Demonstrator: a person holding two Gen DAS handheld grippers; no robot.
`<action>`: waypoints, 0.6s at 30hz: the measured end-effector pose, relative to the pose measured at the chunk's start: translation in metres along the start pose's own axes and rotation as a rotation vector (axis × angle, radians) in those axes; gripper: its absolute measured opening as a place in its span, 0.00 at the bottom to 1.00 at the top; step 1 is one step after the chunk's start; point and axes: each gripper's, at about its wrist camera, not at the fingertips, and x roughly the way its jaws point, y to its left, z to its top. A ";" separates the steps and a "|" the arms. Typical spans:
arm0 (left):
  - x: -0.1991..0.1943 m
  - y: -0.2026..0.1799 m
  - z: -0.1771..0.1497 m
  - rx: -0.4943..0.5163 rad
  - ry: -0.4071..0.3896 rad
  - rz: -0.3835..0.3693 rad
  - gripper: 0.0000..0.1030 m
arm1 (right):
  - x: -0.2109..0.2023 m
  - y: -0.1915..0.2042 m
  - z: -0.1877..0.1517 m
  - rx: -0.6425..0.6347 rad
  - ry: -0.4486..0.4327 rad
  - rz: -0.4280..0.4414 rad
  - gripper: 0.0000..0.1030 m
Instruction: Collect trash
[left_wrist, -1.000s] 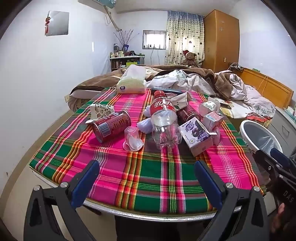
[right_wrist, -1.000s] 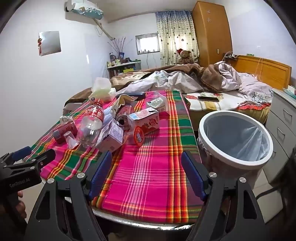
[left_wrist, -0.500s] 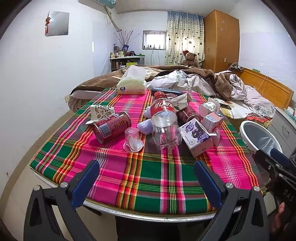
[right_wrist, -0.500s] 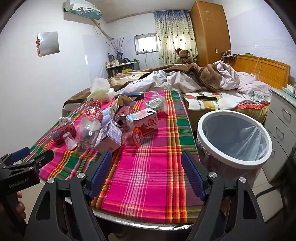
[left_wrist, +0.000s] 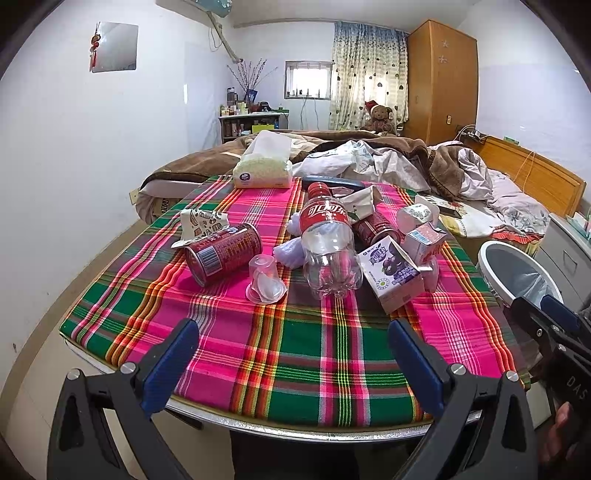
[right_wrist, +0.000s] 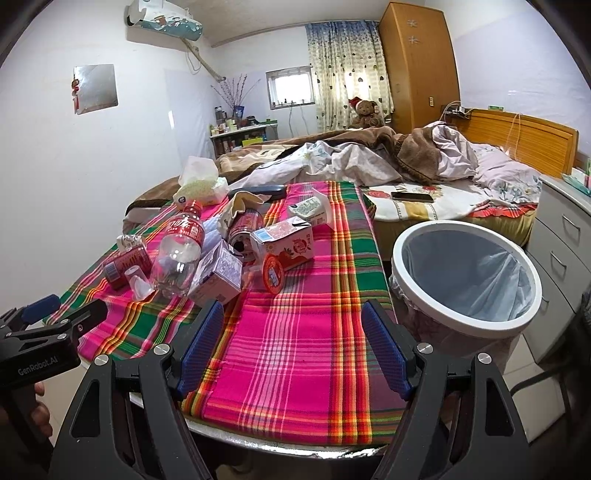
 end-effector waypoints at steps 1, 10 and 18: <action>0.000 0.000 0.000 -0.001 0.001 0.000 1.00 | 0.000 0.000 0.000 0.000 0.001 -0.001 0.76; -0.001 0.001 0.000 -0.003 0.003 0.002 1.00 | 0.000 -0.001 0.001 0.001 0.001 -0.001 0.76; -0.002 0.002 0.000 -0.003 0.004 0.002 1.00 | 0.000 0.000 0.001 -0.001 -0.001 -0.001 0.76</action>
